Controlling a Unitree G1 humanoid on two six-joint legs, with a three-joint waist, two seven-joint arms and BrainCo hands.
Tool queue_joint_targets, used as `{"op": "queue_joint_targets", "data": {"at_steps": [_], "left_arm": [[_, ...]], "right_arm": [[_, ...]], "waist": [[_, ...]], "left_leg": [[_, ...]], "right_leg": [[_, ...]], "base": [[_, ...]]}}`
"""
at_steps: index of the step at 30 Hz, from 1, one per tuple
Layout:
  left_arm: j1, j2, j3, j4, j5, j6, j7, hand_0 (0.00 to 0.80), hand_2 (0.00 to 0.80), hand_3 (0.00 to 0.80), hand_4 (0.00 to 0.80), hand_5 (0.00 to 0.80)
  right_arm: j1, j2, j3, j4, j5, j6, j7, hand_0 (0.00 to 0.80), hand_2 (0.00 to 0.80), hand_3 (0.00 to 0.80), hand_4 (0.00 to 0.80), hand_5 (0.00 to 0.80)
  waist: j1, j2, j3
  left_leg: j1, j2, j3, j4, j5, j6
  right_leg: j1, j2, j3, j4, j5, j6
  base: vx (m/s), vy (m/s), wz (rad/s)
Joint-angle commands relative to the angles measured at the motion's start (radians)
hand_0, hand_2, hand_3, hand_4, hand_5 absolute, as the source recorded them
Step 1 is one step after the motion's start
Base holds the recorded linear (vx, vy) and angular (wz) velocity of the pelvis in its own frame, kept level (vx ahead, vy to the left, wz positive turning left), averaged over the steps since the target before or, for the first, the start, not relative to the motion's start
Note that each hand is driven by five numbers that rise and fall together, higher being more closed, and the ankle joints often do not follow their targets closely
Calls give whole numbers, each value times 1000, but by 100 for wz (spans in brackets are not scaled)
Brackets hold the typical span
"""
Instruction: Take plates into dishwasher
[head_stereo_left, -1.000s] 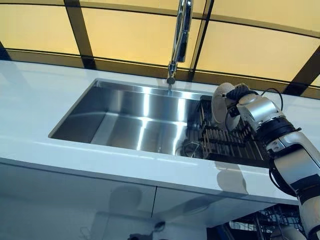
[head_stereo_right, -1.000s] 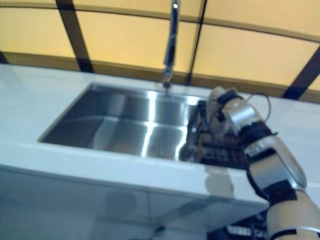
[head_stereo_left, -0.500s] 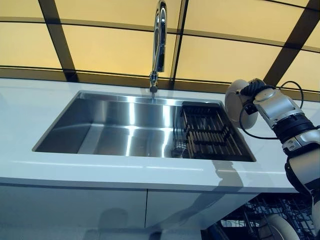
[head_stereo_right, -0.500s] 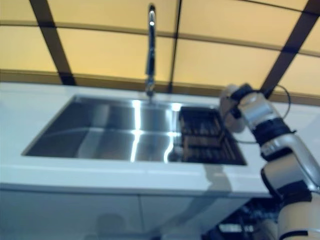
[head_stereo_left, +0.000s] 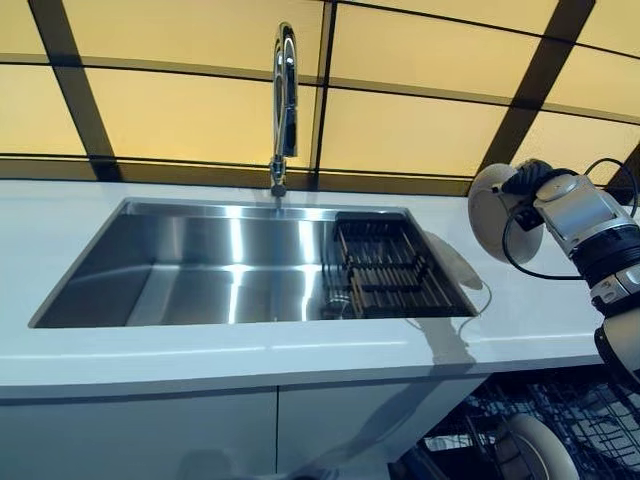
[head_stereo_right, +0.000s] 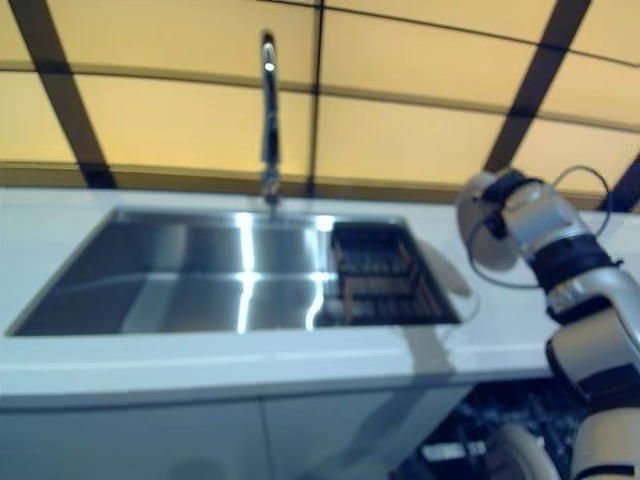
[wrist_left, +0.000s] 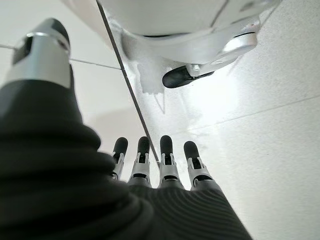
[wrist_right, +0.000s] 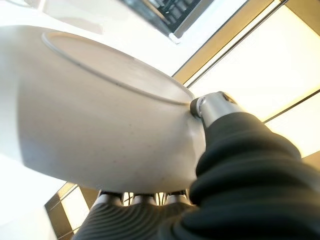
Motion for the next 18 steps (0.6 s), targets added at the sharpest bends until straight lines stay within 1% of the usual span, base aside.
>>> {"op": "queue_joint_targets", "data": {"at_steps": [1, 3, 8, 9, 11, 14, 16, 18], "left_arm": [[-45, 32, -12, 69, 30, -7, 2, 0, 0, 0, 0, 0], [-53, 36, -5, 70, 32, -2, -1, 0, 0, 0, 0, 0], [-63, 45, 1, 71, 28, 1, -9, 0, 0, 0, 0, 0], [-63, 45, 1, 71, 28, 2, -10, 0, 0, 0, 0, 0], [-67, 45, 12, 75, 33, 2, -16, 0, 0, 0, 0, 0], [-71, 44, 14, 76, 34, 4, -15, 0, 0, 0, 0, 0], [-75, 45, 22, 81, 40, 2, -17, 0, 0, 0, 0, 0], [-78, 47, 23, 83, 38, 0, -17, 0, 0, 0, 0, 0]], "right_arm": [[-180, -115, 85, 23, -85, -66, 8, 800, 800, 800, 800, 800], [-168, -143, 82, 4, -92, -69, 16, 800, 800, 800, 800, 800], [-147, -201, 74, -23, -102, -65, 43, 800, 800, 800, 800, 800], [-146, -201, 73, -23, -103, -65, 44, 800, 800, 800, 800, 800], [-121, -234, 62, -35, -120, -58, 86, 800, 800, 800, 800, 800], [-104, -246, 53, -36, -128, -64, 100, 800, 800, 800, 800, 800], [-49, -276, 25, -45, -137, -74, 126, 800, 800, 800, 800, 800], [-30, -286, 12, -49, -141, -80, 132, 800, 800, 800, 800, 800]], "waist": [[-3, -47, -5], [-19, -48, -8], [-48, -49, -10], [-48, -49, -10], [-67, -49, -13], [-73, -49, -13], [-89, -49, -11], [-95, -49, -9]], "left_leg": [[41, -20, 16, -2, -66, 18], [47, -20, 28, -2, -68, 21], [52, -17, 46, -2, -72, 23], [52, -17, 46, -2, -72, 23], [55, -16, 55, -2, -75, 25], [57, -15, 60, -2, -76, 26], [59, -12, 72, 0, -79, 27], [59, -10, 76, 0, -79, 27]], "right_leg": [[59, -38, -2, 1, -24, 82], [56, -36, 13, 2, -21, 84], [46, -34, 34, 7, -18, 88], [45, -34, 35, 7, -18, 88], [39, -31, 50, 11, -16, 89], [37, -30, 55, 12, -15, 90], [31, -29, 68, 13, -12, 93], [28, -28, 72, 14, -11, 94]], "base": [[10, 17, -16], [2, 17, -25], [-14, 11, -15], [-14, 21, -18], [-13, 22, -20], [-15, 0, -10], [-39, -12, -11], [-29, -9, -13]]}}
